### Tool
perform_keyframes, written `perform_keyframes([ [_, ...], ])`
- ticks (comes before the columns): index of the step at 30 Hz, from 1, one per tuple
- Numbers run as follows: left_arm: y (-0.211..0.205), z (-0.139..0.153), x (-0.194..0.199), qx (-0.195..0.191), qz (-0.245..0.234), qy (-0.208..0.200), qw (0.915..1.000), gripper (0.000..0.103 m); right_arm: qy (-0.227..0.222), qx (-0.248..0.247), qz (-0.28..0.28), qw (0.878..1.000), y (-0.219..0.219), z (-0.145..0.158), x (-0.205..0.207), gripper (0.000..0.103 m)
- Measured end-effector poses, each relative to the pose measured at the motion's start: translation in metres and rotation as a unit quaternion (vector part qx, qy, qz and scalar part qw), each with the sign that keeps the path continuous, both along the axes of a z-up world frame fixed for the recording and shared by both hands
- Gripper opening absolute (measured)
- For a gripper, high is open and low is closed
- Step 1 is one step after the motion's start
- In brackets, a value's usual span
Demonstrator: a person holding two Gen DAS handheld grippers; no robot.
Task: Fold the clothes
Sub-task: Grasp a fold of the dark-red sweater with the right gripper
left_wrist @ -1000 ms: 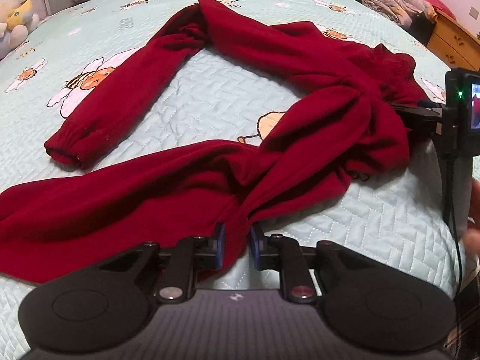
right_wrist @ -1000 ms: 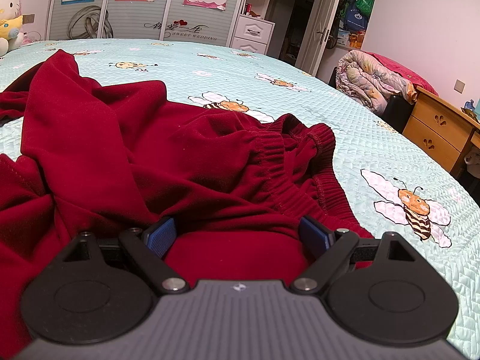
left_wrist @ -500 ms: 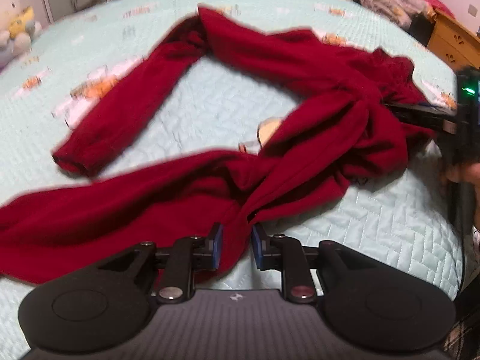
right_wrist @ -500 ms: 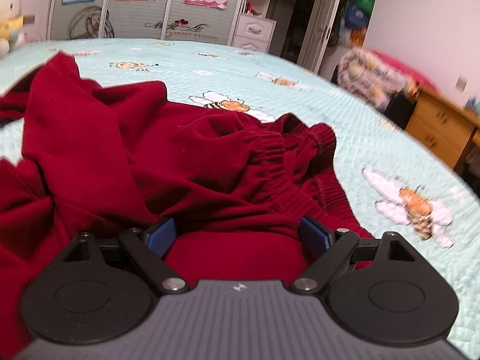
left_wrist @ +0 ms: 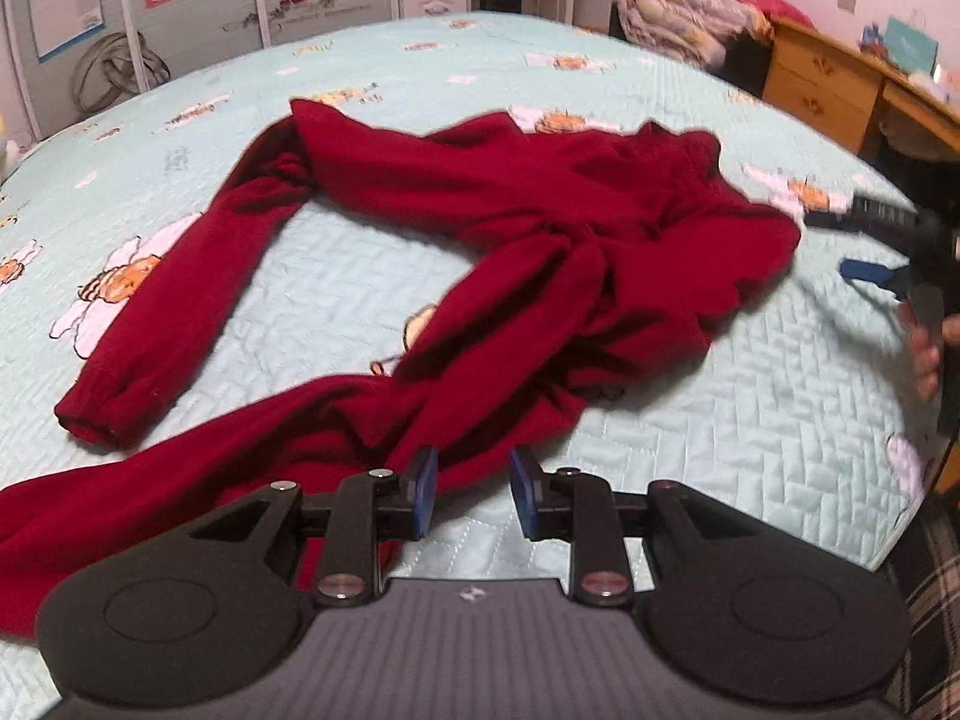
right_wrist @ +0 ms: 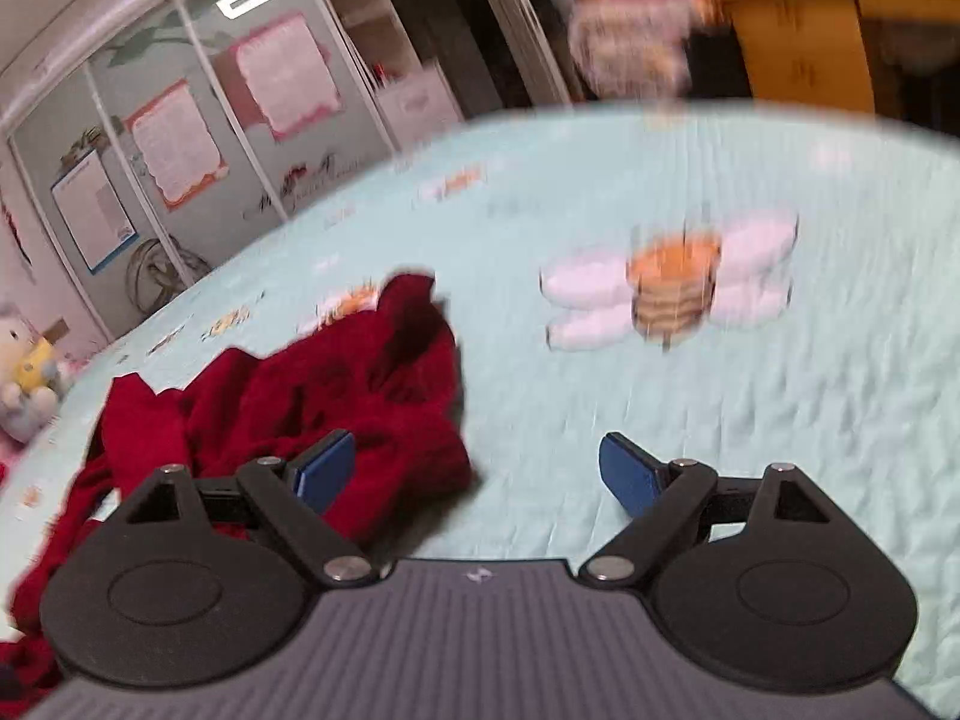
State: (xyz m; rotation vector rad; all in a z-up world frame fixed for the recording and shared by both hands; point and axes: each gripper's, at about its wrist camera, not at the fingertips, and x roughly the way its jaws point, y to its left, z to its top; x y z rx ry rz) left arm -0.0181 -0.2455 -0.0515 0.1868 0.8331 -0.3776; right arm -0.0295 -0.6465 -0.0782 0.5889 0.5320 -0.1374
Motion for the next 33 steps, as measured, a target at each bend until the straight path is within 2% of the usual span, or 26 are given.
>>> perform_keyframes([
  [3, 0.003, -0.006, 0.006, -0.006, 0.013, 0.016, 0.9998, 0.029, -0.001, 0.09, 0.007, 0.996, -0.007, -0.014, 0.015, 0.088],
  [5, 0.007, -0.009, 0.011, -0.02, 0.027, 0.03, 0.999, 0.029, -0.007, 0.118, 0.007, 0.993, -0.004, -0.017, 0.022, 0.088],
  [8, 0.003, -0.005, 0.006, -0.047, 0.009, 0.034, 0.9983, 0.029, -0.02, 0.181, 0.018, 0.983, 0.0, -0.025, 0.028, 0.084],
  [9, -0.003, -0.003, 0.003, -0.034, 0.004, 0.018, 0.9992, 0.029, -0.021, 0.194, 0.019, 0.981, 0.003, -0.026, 0.031, 0.083],
  [10, -0.009, -0.002, -0.001, -0.019, -0.001, 0.001, 0.9998, 0.029, -0.021, 0.195, 0.02, 0.98, 0.006, -0.026, 0.032, 0.078],
  [11, -0.016, 0.0, -0.005, -0.004, -0.007, -0.017, 0.9998, 0.029, -0.017, 0.199, 0.02, 0.98, 0.008, -0.027, 0.033, 0.065],
  [12, -0.02, -0.001, -0.005, 0.008, -0.014, -0.028, 0.9995, 0.029, -0.011, 0.206, 0.019, 0.978, 0.009, -0.028, 0.034, 0.056],
  [13, -0.024, -0.002, -0.006, 0.02, -0.021, -0.038, 0.9989, 0.03, -0.004, 0.219, 0.018, 0.975, 0.009, -0.03, 0.035, 0.036],
  [14, -0.027, -0.004, -0.005, 0.026, -0.029, -0.041, 0.9984, 0.03, 0.003, 0.234, 0.016, 0.972, 0.007, -0.033, 0.035, 0.022],
  [15, -0.03, -0.008, -0.003, 0.038, -0.033, -0.046, 0.9977, 0.033, 0.009, 0.24, 0.016, 0.971, 0.007, -0.034, 0.035, 0.02],
  [17, -0.034, -0.015, 0.002, 0.061, -0.033, -0.057, 0.9959, 0.033, 0.008, 0.23, 0.013, 0.973, 0.01, -0.031, 0.034, 0.014],
  [21, -0.035, -0.024, 0.015, 0.085, -0.016, -0.086, 0.9925, 0.033, -0.011, 0.223, 0.011, 0.975, 0.01, -0.02, 0.03, 0.003],
  [23, -0.032, -0.018, 0.017, 0.081, -0.002, -0.101, 0.9916, 0.032, -0.021, 0.206, 0.013, 0.978, 0.011, -0.009, 0.028, 0.001],
  [25, -0.03, -0.01, 0.015, 0.073, -0.008, -0.118, 0.9903, 0.033, -0.031, 0.192, 0.017, 0.981, 0.01, 0.001, 0.029, 0.0],
  [29, -0.034, -0.013, 0.022, 0.079, -0.029, -0.109, 0.9904, 0.034, -0.051, 0.184, 0.018, 0.981, 0.007, 0.018, 0.026, 0.0],
  [32, -0.04, -0.028, 0.035, 0.106, -0.05, -0.092, 0.9888, 0.034, -0.063, 0.188, 0.016, 0.98, 0.002, 0.028, 0.022, 0.0],
  [33, -0.039, -0.031, 0.041, 0.108, -0.048, -0.082, 0.9896, 0.015, -0.066, 0.189, 0.015, 0.98, 0.0, 0.031, 0.022, 0.0],
])
